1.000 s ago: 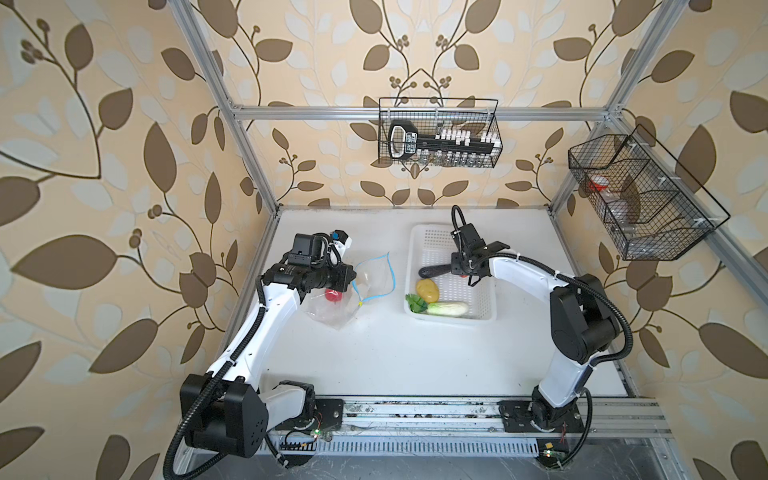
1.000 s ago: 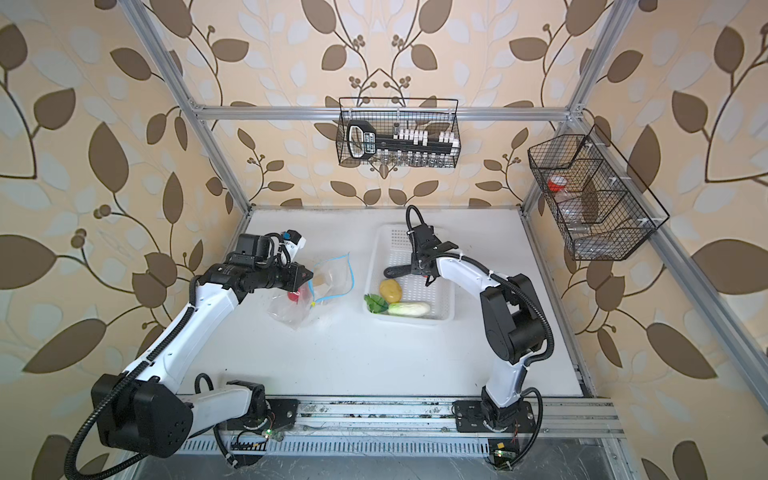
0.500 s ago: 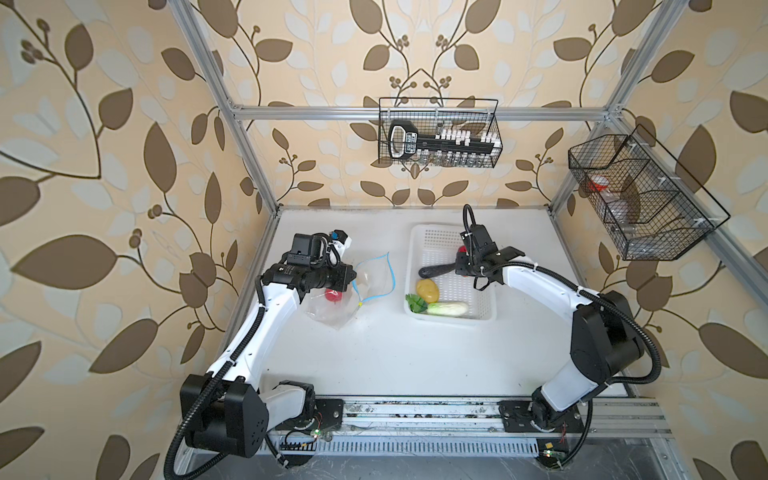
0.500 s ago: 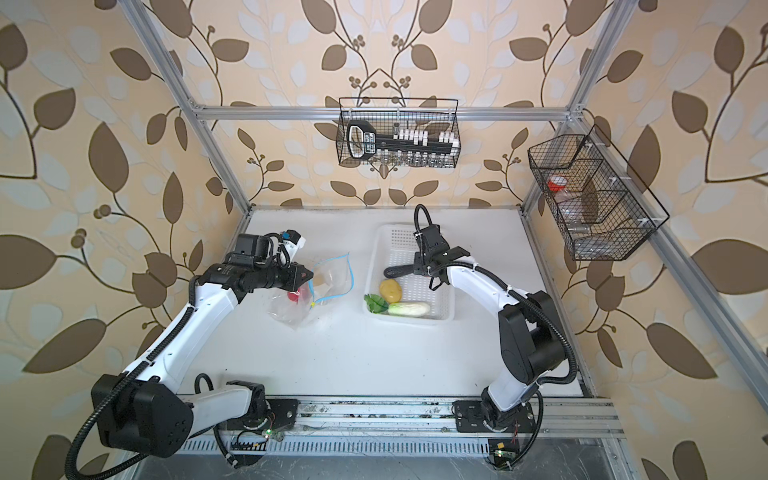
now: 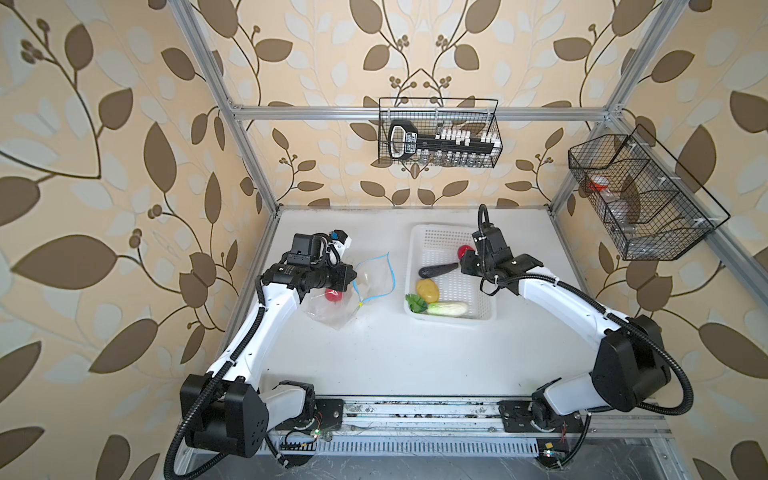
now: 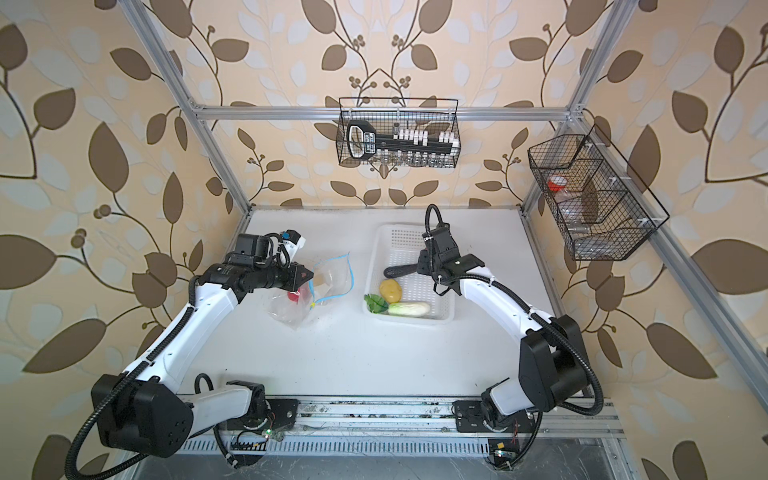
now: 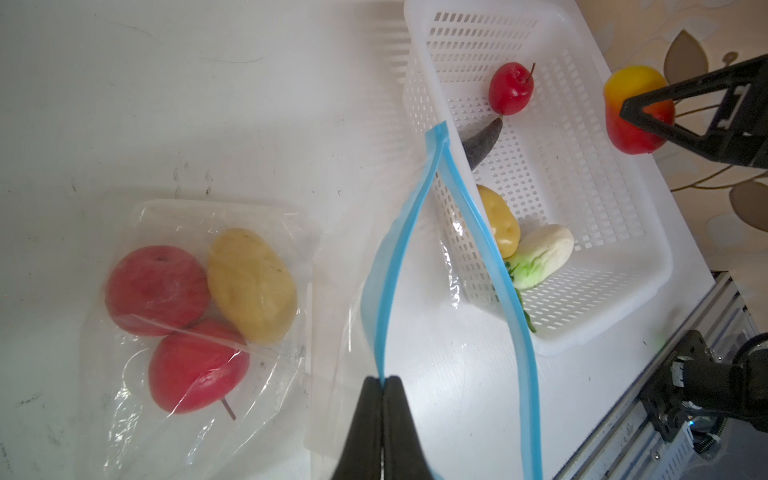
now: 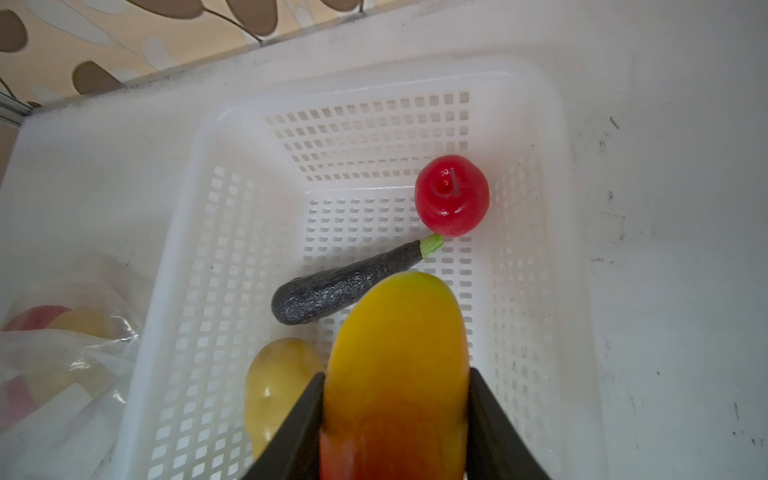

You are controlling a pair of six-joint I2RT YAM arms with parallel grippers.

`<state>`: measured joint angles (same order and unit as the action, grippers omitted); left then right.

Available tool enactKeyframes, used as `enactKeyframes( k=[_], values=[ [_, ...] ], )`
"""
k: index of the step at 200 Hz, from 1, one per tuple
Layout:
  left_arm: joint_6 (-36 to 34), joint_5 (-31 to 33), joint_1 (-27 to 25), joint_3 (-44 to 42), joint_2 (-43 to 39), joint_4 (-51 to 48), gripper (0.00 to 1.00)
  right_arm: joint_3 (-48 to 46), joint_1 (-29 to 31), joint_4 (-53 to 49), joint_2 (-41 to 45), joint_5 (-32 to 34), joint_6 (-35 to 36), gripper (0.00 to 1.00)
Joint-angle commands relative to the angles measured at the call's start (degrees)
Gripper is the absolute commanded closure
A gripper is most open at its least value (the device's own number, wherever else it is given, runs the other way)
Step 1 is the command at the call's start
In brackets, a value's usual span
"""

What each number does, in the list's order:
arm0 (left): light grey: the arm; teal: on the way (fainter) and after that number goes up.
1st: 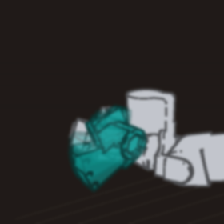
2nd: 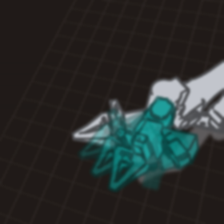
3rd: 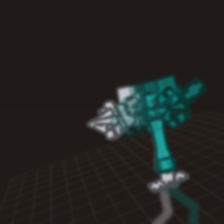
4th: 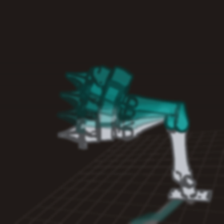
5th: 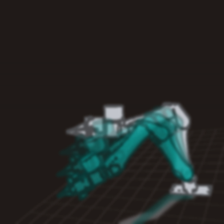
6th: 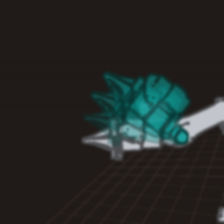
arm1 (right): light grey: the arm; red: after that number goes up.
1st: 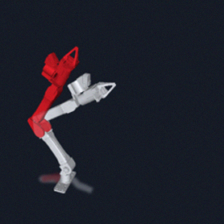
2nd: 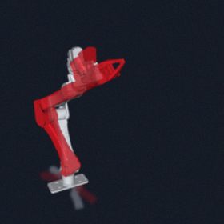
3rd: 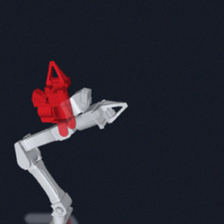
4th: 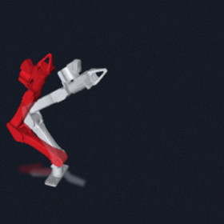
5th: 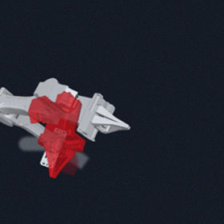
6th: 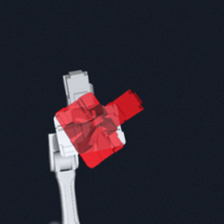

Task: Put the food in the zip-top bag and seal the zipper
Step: 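Carry the mango with the right gripper over the bag opening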

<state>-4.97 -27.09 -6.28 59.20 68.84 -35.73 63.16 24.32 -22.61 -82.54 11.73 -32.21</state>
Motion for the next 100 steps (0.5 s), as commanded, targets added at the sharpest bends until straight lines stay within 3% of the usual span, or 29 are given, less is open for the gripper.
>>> enactKeyframes(
  k=[1, 100],
  values=[
    [0.2, -1.7, 0.6, 0.3, -1.3, 0.8, 1.00, -1.9, 0.3, 1.9, 2.8, -1.4, -1.7, 0.65],
    [-0.3, -1.4, 0.6, 2.6, -0.6, -0.5, 1.00, -3.5, 4.5, 5.5, 8.1, -2.9, -3.9, 0.66]
  ],
)
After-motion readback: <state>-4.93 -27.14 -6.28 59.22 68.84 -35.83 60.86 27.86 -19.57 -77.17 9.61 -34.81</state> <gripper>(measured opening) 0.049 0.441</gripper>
